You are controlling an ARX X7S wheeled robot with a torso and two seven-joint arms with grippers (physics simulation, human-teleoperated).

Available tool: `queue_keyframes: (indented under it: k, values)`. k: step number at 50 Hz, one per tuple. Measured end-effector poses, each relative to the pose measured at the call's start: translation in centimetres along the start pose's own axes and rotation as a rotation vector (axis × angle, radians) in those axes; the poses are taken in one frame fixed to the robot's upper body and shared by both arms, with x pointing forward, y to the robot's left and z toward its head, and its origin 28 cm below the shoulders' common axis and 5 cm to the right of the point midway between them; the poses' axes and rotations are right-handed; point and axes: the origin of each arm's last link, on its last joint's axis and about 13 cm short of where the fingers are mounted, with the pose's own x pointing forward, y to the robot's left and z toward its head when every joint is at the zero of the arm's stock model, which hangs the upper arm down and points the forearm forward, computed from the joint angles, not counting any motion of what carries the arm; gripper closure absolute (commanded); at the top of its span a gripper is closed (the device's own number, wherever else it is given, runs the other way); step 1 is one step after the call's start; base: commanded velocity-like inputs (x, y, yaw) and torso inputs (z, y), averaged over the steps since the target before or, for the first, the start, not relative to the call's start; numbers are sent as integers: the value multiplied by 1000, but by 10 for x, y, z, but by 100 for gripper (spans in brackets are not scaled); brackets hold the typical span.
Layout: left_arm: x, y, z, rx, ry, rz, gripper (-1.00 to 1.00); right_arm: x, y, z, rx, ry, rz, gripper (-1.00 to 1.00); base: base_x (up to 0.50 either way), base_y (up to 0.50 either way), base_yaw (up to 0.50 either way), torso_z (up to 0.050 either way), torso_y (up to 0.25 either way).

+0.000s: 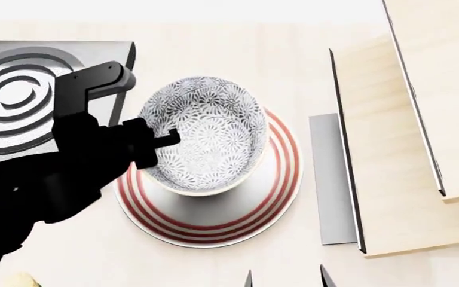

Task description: Pick up the akita bowl and put it on the plate.

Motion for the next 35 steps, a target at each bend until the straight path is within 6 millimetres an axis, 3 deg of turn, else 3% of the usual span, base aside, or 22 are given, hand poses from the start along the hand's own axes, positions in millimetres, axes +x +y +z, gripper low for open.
queue_keyframes:
  k: [35]
  values:
    - [8,3,-7,-57,-16,6,100,0,0,0,1,0,2,-100,0,0,0,0,0]
